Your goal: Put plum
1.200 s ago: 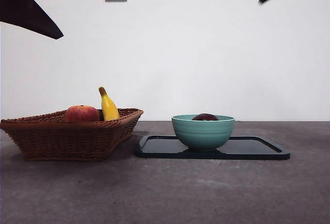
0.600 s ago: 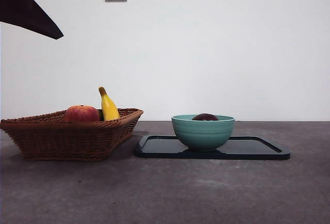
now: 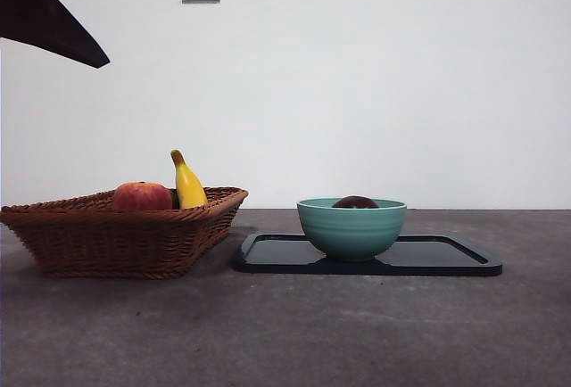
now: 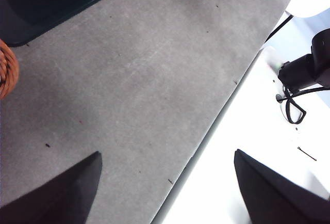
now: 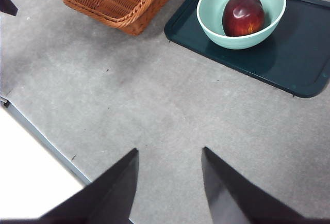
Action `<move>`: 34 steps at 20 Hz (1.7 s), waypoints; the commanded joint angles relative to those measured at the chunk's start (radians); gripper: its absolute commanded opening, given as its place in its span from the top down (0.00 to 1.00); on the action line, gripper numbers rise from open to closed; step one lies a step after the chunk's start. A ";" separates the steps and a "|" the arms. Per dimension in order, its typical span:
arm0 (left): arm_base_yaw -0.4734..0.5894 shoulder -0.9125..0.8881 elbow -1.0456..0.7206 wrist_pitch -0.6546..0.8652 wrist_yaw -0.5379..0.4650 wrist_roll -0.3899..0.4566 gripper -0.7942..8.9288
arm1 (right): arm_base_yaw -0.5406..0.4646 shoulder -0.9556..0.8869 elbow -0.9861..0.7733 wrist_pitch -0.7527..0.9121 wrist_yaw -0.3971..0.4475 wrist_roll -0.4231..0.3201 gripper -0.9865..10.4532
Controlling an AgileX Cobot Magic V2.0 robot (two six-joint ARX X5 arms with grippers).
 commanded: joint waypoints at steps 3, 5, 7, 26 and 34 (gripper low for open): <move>-0.004 0.005 0.010 0.006 0.006 0.016 0.50 | 0.008 0.004 0.005 0.010 -0.004 -0.001 0.74; -0.004 0.006 0.010 0.006 0.006 0.016 0.50 | 0.008 0.004 0.005 0.009 -0.004 -0.001 0.74; -0.004 0.005 0.010 0.007 0.006 0.016 0.50 | 0.008 0.004 0.005 0.009 -0.004 -0.001 0.74; -0.117 0.398 0.457 0.289 -0.198 -0.129 0.50 | 0.008 0.004 0.005 0.010 -0.005 -0.001 0.74; -0.130 0.756 0.728 0.298 -0.254 -0.085 0.50 | 0.008 0.004 0.005 0.006 -0.004 -0.002 0.74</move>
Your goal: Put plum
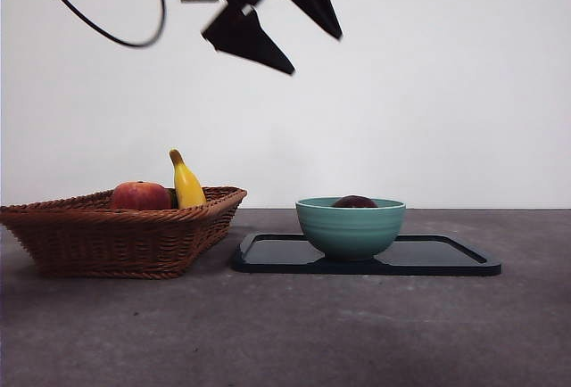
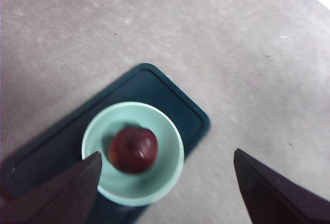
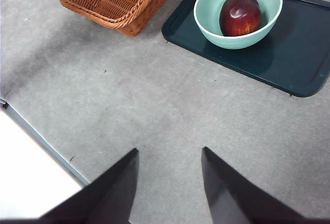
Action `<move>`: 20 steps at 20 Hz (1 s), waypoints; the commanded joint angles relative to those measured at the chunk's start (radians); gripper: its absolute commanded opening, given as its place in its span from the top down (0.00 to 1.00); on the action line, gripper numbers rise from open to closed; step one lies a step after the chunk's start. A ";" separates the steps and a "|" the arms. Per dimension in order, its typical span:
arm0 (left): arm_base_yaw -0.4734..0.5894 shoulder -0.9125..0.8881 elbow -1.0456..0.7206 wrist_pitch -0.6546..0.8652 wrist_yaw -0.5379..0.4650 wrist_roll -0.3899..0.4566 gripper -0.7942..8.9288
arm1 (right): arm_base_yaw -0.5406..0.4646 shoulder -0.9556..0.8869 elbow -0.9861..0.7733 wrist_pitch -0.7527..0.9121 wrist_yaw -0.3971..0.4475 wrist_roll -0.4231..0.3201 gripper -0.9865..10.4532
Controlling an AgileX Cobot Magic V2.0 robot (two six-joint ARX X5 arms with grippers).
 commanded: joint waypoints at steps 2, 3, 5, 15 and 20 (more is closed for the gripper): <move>-0.016 0.128 0.101 0.007 -0.020 0.027 0.50 | 0.008 0.004 0.005 0.006 -0.004 -0.002 0.74; -0.016 0.158 0.115 0.013 -0.022 0.038 0.50 | 0.008 0.004 0.005 0.006 -0.004 -0.002 0.74; -0.027 0.217 0.143 0.016 -0.032 0.058 0.50 | 0.008 0.004 0.005 0.006 -0.004 -0.002 0.74; -0.075 0.378 0.152 0.062 -0.137 0.173 0.50 | 0.008 0.004 0.005 0.005 -0.004 -0.002 0.74; -0.086 0.417 0.152 0.069 -0.137 0.183 0.50 | 0.008 0.004 0.005 -0.002 -0.004 -0.002 0.74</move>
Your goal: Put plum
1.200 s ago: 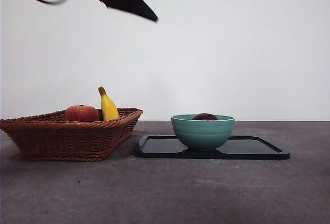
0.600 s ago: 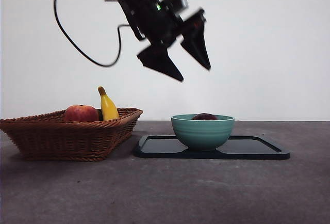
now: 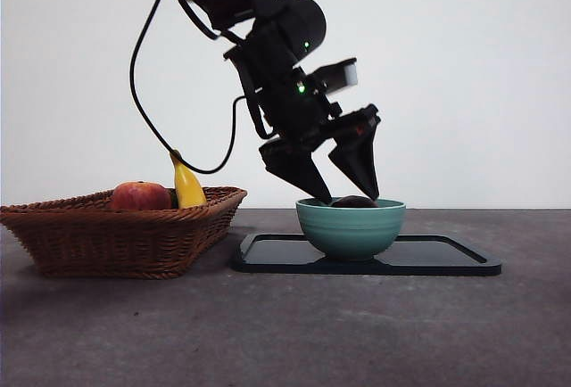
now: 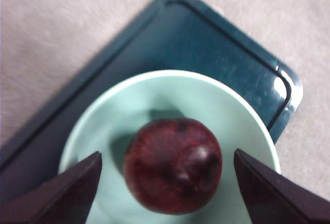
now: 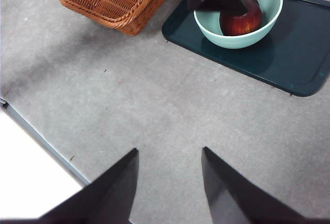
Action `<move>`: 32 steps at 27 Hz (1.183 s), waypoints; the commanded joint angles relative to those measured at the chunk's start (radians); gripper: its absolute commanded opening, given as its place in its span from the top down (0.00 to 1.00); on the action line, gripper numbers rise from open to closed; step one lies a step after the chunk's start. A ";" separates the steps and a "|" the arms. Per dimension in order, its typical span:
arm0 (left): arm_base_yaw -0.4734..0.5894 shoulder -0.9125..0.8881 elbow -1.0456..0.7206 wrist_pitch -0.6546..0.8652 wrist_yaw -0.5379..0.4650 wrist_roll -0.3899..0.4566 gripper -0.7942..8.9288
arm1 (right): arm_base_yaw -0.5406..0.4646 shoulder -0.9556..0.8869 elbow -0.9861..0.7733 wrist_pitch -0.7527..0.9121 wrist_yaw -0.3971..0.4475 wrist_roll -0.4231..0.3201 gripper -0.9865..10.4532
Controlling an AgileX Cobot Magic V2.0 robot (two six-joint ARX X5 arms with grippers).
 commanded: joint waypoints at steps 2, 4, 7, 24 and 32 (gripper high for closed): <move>-0.014 0.039 0.031 0.015 -0.001 0.018 0.50 | 0.007 0.004 0.005 0.002 -0.003 -0.002 0.74; -0.014 0.047 0.031 0.014 -0.001 0.018 0.50 | 0.007 0.004 0.005 0.001 -0.003 -0.001 0.74; -0.015 0.056 0.031 0.014 -0.001 0.018 0.50 | 0.007 0.004 0.005 0.001 -0.003 -0.001 0.74; -0.042 0.070 0.031 -0.005 -0.023 0.034 0.54 | 0.007 0.004 0.005 0.002 -0.003 -0.002 0.74; -0.050 0.070 0.031 -0.002 -0.027 0.039 0.64 | 0.007 0.004 0.005 0.002 -0.001 -0.006 0.74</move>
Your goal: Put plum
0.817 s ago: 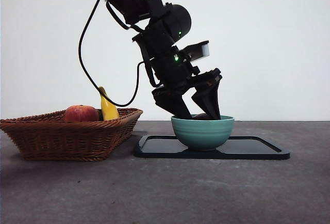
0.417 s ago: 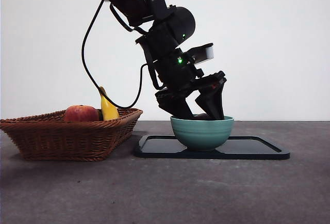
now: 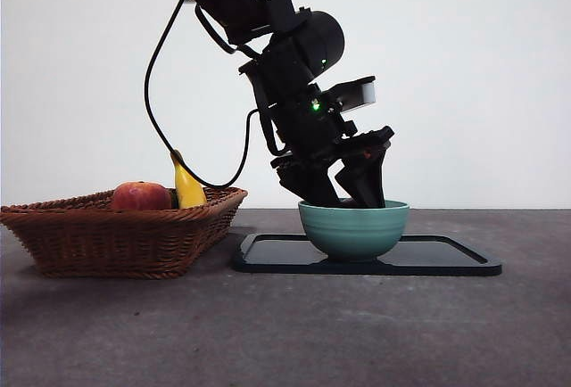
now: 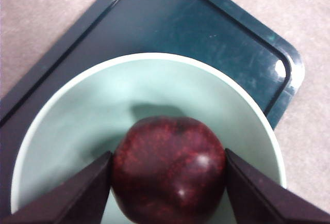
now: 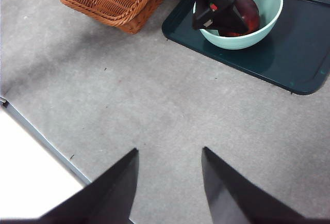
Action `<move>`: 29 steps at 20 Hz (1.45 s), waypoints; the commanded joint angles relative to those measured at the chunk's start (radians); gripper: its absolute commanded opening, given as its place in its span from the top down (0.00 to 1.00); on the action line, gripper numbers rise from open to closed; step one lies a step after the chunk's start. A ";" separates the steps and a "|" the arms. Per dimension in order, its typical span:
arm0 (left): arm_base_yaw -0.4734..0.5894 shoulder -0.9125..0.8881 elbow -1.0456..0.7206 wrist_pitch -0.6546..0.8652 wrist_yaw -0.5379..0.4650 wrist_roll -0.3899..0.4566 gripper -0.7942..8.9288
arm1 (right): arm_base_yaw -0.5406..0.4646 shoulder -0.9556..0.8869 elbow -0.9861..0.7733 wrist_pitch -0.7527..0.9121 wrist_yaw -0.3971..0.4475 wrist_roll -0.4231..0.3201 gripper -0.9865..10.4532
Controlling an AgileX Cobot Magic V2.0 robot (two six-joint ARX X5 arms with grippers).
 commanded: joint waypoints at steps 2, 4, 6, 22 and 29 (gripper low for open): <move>-0.012 0.030 0.030 0.009 0.002 0.014 0.64 | 0.007 0.004 0.005 0.005 0.000 -0.009 0.74; -0.010 0.015 0.030 0.010 0.002 0.014 0.64 | 0.007 0.004 0.005 0.005 0.000 -0.009 0.74; -0.006 -0.014 0.031 0.012 0.002 0.014 0.64 | 0.007 0.004 0.005 0.006 0.007 -0.009 0.74; 0.124 -0.522 0.036 -0.179 0.002 -0.089 0.64 | 0.007 0.004 0.005 0.006 0.007 -0.013 0.74; 0.265 -0.713 0.027 -0.428 0.002 -0.082 0.64 | 0.007 0.004 0.005 0.006 0.007 -0.013 0.74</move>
